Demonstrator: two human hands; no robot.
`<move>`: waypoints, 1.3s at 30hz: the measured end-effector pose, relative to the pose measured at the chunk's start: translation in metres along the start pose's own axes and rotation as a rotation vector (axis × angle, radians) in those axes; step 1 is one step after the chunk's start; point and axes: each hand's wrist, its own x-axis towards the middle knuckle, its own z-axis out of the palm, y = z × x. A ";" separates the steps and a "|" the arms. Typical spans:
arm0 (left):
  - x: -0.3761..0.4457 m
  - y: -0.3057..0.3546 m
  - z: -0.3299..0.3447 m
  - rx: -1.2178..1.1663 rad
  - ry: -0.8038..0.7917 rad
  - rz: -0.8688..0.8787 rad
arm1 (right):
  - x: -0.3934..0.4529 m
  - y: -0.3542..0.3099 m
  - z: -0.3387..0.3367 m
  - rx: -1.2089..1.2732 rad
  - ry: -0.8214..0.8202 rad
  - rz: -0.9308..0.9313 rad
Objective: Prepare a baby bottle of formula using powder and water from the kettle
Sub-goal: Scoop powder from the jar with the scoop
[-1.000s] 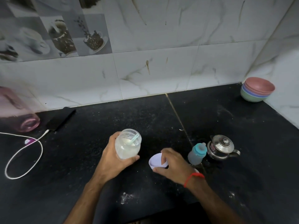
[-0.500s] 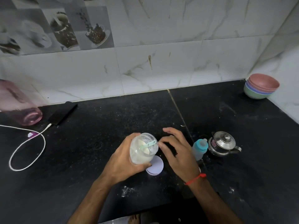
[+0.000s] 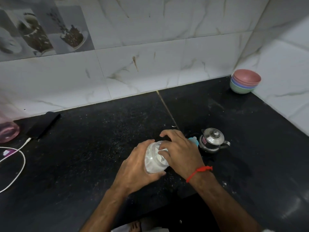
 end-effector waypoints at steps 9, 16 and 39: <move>-0.001 -0.002 0.013 -0.018 -0.005 0.023 | -0.006 0.021 -0.014 0.585 -0.295 0.319; 0.002 -0.004 0.021 -0.075 0.014 -0.024 | -0.023 0.042 -0.023 0.813 -0.119 0.508; 0.011 -0.004 0.034 -0.094 -0.038 0.003 | -0.066 0.062 -0.016 1.398 -0.034 0.843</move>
